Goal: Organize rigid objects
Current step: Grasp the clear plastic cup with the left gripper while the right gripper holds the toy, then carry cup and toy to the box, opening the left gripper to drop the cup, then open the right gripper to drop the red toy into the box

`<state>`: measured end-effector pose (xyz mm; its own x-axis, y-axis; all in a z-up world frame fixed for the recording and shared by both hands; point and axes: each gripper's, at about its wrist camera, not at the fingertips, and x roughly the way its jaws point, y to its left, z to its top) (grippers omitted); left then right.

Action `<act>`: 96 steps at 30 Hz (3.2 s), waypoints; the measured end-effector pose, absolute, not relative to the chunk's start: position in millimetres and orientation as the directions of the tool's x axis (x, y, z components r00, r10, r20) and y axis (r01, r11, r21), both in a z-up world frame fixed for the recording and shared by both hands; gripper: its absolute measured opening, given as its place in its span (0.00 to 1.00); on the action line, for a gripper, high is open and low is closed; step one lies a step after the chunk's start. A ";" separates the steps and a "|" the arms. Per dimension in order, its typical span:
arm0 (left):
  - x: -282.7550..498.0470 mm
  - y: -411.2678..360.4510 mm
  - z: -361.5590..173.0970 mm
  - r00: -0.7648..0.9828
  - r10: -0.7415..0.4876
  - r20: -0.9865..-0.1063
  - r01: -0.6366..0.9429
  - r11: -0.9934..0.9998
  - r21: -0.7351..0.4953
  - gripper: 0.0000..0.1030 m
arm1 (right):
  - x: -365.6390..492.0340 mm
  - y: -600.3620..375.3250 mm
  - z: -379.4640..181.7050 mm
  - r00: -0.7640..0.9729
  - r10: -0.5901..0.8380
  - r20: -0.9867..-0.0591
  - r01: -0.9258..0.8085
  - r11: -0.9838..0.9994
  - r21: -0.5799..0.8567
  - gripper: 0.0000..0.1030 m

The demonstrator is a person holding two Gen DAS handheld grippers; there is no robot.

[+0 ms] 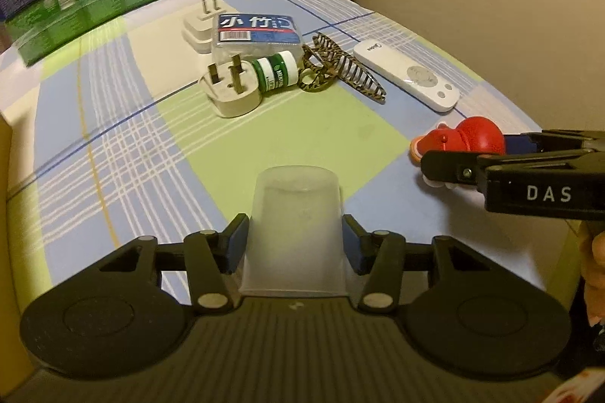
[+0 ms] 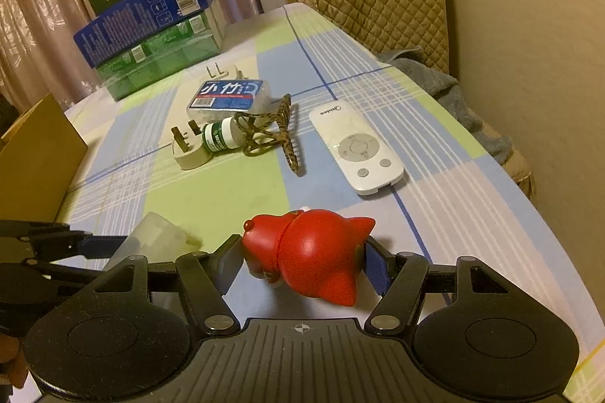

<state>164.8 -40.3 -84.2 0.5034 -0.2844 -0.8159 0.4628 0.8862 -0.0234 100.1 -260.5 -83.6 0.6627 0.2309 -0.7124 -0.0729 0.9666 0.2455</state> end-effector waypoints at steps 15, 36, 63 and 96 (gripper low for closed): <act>102.7 3.9 -8.6 0.643 -0.253 -0.723 0.280 0.956 -0.086 0.46 | 54.5 -230.0 -36.2 0.668 0.311 -0.676 -0.174 0.949 0.264 0.62; 58.8 188.4 90.7 0.757 0.013 -0.654 0.023 0.999 0.046 0.46 | 45.7 -61.1 58.7 0.580 0.603 -0.548 -0.552 0.786 0.280 0.61; 90.7 298.6 33.5 0.669 0.074 -0.740 -0.043 0.997 0.062 0.48 | 96.1 79.9 13.4 0.413 0.656 -0.632 -0.681 0.683 0.265 0.62; 80.2 305.7 50.7 0.716 0.093 -0.692 -0.106 0.994 0.024 0.55 | 99.4 98.4 9.5 0.425 0.628 -0.652 -0.755 0.643 0.127 0.62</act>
<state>80.2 305.7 50.7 0.7162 0.0933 -0.6917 -0.1062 0.9941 0.0241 99.4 98.4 9.5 0.4247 0.6276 -0.6525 -0.7555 0.6429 0.1266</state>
